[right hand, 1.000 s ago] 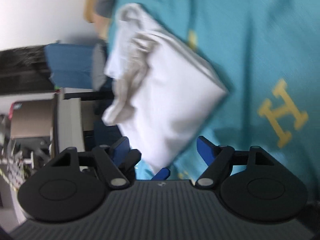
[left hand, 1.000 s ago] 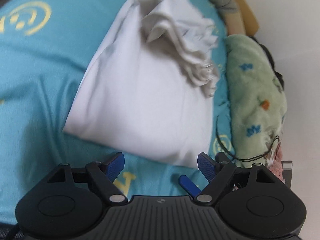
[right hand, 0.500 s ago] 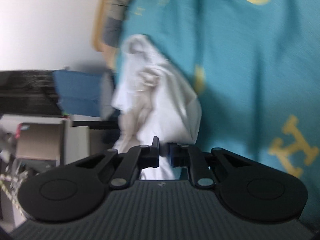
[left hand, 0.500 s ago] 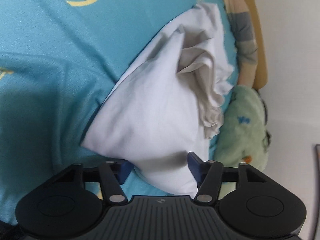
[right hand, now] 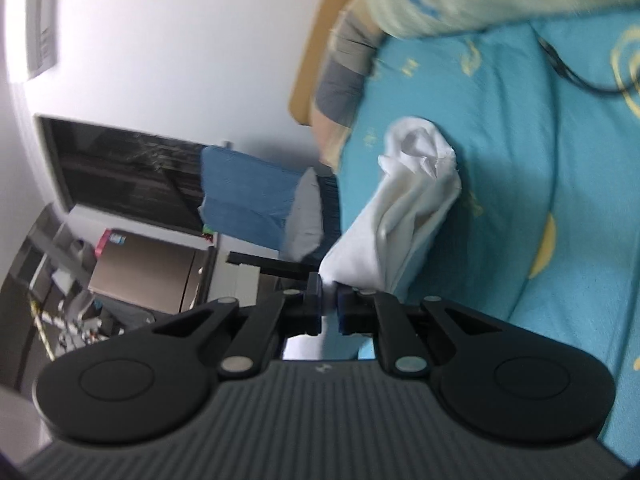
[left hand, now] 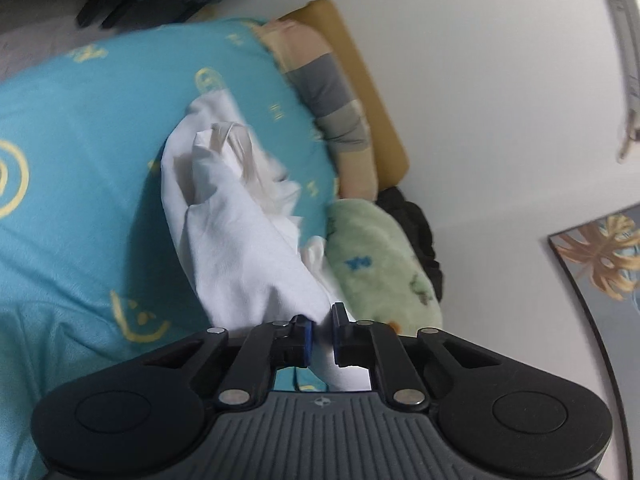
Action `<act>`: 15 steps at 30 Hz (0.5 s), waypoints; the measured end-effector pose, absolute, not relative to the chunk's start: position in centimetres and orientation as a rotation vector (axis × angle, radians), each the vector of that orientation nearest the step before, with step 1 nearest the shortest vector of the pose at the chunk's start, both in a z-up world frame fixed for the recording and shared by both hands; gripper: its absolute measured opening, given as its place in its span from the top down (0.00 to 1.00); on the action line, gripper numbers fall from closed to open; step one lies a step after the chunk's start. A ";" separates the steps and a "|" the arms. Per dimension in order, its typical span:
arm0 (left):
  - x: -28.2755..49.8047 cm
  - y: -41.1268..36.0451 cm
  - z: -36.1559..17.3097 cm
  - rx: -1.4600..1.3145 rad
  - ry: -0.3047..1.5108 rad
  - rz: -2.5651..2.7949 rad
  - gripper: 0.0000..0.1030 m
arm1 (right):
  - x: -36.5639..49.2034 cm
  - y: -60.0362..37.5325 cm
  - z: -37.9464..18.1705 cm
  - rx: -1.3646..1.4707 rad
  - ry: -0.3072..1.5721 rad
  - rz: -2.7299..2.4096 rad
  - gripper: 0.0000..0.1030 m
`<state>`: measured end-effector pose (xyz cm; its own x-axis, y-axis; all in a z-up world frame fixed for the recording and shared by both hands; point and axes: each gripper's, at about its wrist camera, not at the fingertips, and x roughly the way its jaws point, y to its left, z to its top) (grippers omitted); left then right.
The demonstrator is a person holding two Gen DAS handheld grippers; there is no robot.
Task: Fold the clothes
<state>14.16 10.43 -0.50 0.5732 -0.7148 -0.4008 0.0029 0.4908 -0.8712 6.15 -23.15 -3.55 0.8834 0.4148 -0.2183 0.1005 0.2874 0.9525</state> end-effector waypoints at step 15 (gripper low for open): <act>-0.9 10.2 1.2 -0.845 1.015 -0.560 0.92 | -9.9 -24.7 -2.5 1.212 0.581 0.211 0.90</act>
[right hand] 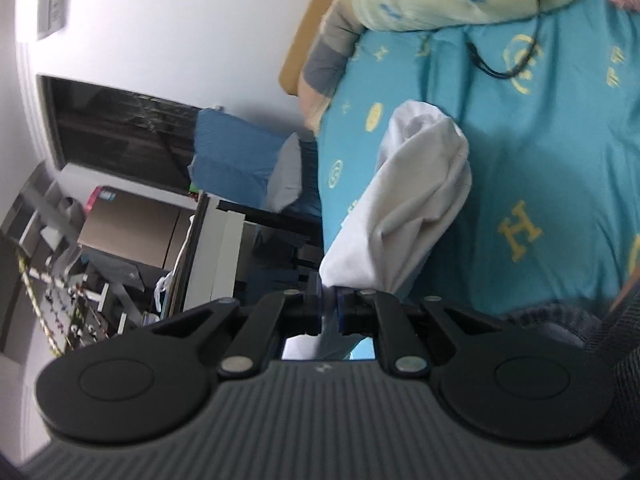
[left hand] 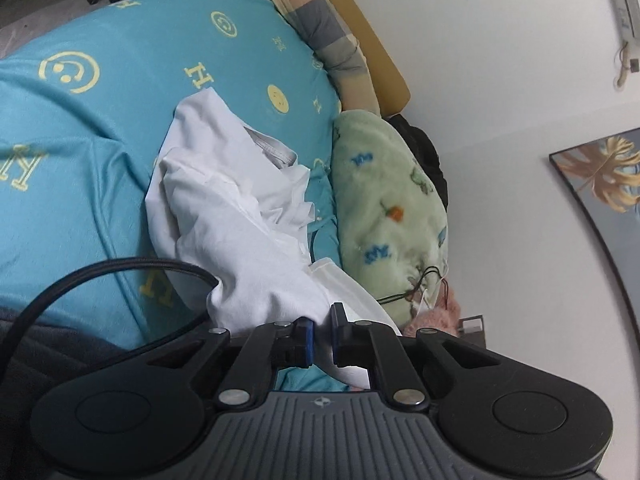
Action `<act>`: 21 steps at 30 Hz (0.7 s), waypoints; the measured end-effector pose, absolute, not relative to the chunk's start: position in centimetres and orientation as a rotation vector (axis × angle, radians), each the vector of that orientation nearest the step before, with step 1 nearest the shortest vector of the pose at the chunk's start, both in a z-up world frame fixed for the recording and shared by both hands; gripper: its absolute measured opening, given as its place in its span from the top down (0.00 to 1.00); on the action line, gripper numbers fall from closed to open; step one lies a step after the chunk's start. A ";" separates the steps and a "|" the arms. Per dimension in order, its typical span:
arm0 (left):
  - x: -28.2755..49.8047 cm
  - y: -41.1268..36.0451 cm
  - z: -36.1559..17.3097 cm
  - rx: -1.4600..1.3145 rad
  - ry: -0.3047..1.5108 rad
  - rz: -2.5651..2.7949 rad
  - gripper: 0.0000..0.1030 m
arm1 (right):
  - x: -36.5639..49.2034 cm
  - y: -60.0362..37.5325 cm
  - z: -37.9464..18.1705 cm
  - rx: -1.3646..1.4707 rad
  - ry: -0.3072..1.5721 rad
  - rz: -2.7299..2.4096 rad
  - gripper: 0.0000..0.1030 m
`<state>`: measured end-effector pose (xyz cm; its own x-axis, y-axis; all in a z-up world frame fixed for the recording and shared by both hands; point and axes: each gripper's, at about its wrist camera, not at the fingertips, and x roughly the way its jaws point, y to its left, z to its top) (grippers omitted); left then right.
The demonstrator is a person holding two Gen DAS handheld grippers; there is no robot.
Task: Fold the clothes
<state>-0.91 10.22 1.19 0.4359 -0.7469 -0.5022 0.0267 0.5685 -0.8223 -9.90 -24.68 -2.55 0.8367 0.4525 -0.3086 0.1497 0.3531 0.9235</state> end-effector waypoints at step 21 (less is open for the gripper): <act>21.9 7.5 -5.4 -0.658 0.911 -0.564 0.74 | 13.2 -27.1 -8.3 1.054 0.692 0.318 0.62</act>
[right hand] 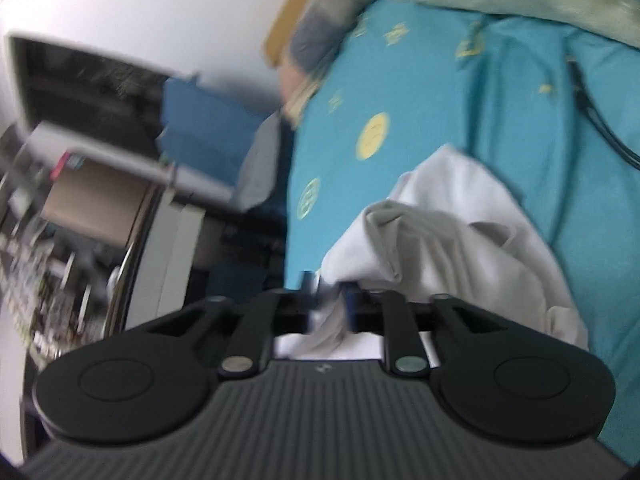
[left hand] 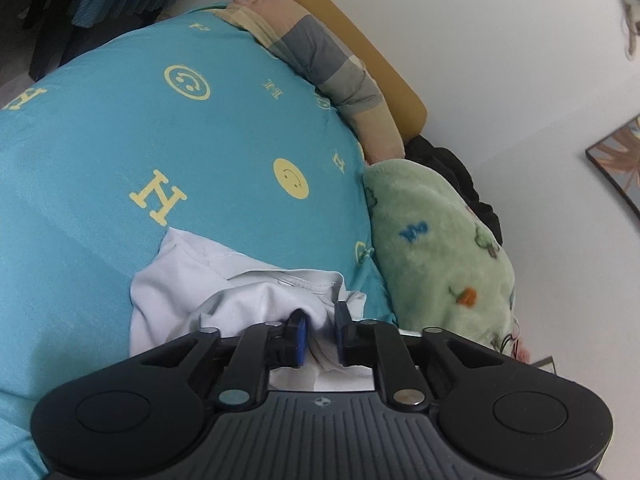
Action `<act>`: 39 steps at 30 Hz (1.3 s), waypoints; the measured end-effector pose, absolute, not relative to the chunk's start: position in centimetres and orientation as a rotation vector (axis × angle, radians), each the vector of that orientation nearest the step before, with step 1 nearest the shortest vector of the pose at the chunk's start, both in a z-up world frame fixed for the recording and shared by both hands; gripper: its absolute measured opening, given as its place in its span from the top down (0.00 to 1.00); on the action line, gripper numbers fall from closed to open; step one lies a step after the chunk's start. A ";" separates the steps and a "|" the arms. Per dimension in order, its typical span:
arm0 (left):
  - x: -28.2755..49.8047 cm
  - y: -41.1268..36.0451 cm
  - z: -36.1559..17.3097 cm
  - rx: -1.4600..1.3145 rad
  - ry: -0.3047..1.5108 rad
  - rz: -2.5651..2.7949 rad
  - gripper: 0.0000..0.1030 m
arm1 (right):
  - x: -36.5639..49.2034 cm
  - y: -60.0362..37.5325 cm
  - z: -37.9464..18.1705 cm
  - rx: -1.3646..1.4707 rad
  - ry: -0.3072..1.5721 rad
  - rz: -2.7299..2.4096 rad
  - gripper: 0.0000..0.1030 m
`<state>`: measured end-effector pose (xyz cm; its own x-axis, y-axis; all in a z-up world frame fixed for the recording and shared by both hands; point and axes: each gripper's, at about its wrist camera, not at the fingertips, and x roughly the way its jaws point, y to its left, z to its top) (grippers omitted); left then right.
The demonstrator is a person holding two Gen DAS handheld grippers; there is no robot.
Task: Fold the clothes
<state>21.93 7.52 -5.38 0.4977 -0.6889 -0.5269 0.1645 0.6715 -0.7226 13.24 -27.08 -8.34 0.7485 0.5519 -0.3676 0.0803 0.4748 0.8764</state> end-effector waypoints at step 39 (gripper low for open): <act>14.2 4.2 -3.6 -0.451 0.938 -0.358 0.20 | 8.9 -21.6 -5.2 0.591 0.760 0.123 0.14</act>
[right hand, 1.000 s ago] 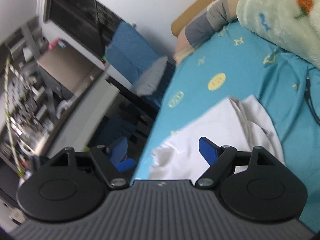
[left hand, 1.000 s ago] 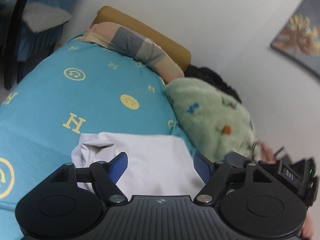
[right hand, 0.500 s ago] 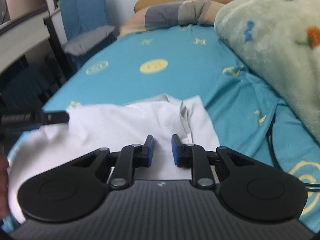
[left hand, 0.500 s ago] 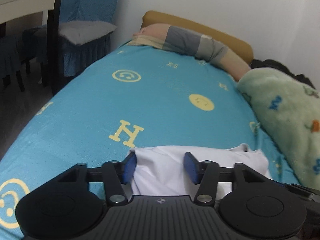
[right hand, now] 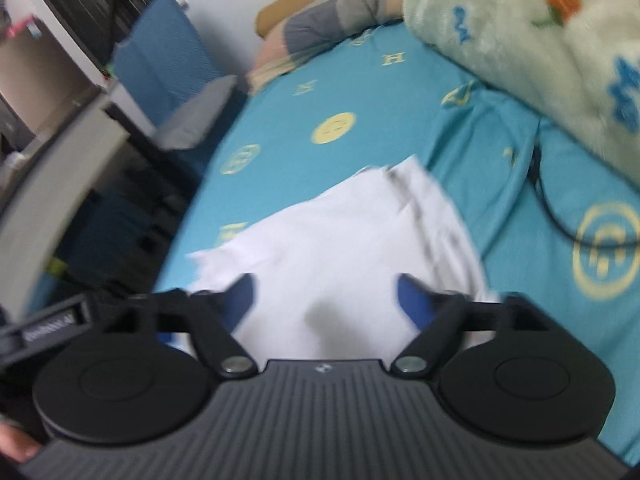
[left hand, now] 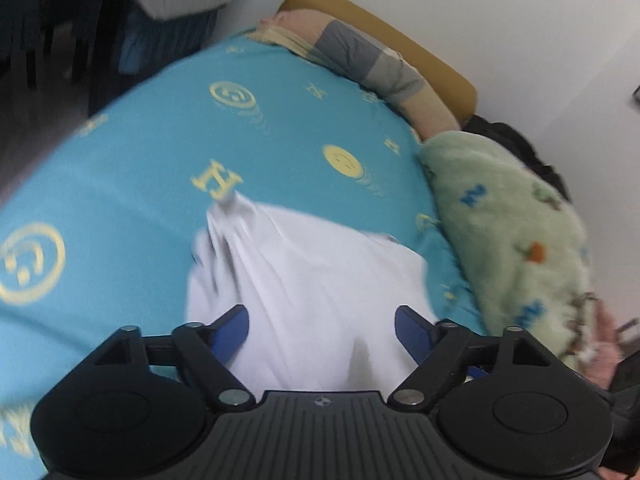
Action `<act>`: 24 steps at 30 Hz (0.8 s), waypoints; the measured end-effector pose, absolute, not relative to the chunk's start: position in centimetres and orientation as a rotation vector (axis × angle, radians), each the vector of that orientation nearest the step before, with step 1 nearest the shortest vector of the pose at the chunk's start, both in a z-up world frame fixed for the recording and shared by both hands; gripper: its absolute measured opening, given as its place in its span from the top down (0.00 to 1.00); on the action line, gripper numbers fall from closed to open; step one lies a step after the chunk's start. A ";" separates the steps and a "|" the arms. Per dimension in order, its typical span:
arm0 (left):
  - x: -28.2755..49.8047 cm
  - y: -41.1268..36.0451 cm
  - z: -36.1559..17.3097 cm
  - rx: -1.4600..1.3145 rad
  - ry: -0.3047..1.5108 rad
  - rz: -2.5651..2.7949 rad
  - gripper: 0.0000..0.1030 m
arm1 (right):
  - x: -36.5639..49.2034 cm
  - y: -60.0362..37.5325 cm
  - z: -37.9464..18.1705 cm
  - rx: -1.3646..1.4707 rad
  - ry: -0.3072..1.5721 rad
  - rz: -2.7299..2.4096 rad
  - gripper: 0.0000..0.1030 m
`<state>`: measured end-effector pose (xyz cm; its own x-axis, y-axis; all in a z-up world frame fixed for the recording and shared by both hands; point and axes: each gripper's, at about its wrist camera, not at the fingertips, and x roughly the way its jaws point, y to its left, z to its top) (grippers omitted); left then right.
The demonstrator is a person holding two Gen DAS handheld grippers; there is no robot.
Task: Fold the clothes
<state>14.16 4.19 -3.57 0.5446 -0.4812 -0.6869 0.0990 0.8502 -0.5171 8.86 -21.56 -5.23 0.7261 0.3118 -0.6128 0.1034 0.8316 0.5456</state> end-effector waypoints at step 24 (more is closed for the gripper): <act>13.9 9.3 -13.8 -1.264 1.192 -0.175 0.66 | 5.8 -24.8 -12.5 1.283 0.729 -0.044 0.80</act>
<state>13.92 9.29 -13.80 0.4412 -0.6792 -0.5865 -0.4814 0.3725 -0.7935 5.82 -24.78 -12.55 0.7784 0.3587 -0.5152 0.4185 0.3151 0.8518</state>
